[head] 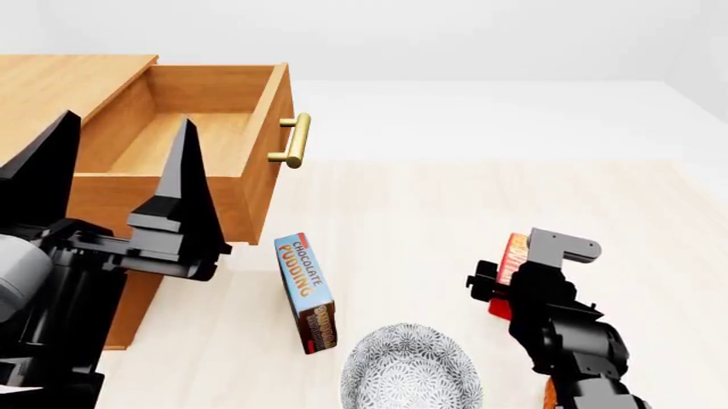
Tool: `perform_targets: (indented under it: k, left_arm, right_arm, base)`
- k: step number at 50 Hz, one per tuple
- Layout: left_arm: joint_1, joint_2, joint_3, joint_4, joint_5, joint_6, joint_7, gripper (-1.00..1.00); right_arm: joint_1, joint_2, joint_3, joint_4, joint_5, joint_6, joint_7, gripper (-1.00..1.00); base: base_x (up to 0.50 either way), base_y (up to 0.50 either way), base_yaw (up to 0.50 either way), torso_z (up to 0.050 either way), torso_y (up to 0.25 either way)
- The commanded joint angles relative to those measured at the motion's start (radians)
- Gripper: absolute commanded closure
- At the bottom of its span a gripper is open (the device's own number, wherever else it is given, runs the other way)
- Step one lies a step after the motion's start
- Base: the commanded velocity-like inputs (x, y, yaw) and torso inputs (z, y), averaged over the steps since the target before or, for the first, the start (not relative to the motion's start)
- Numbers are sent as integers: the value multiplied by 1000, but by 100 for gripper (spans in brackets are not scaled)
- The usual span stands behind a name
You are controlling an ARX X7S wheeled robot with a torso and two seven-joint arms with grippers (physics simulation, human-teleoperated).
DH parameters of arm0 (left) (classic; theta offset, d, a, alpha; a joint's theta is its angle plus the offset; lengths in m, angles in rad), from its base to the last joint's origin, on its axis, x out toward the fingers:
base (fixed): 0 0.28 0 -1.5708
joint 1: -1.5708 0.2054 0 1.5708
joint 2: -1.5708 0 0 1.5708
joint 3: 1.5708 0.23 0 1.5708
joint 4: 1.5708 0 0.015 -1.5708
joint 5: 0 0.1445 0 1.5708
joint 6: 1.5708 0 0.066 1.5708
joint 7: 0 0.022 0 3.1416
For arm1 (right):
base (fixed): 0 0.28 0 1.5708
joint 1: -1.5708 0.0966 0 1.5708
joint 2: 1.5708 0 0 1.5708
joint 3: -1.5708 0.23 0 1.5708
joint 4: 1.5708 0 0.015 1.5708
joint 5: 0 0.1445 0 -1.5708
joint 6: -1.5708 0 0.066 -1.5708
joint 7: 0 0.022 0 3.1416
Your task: Put the butter at the front in the top drawer of the cabinet and close it.
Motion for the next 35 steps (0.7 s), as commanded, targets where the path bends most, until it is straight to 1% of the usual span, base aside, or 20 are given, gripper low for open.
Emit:
perform_targets:
  k: [1,8,19,35]
  left_arm:
    - [1,-2,3,-2,-1,3,-2,-100]
    - [-2,-5,2,0,-8,2,-7,-100]
    - [1,-11,-2,10,-18,3,-17,-100]
    - [-1,-17,0,14,-25,4,-25,-100]
  right_arm:
    - [-4,3,-13,-99,-10,23,14,100]
    - [-38,25,-14,-306,11,100,52,100]
    - [-143,48,25,-639,76,164,111,100]
    - [-175,86,26,-883,115,233,149,100]
  base:
    - [0,0,0,0,0]
    - [0,0,0,0,1]
    - [0,0,0,0,1]
    - [0,0,0,0,1]
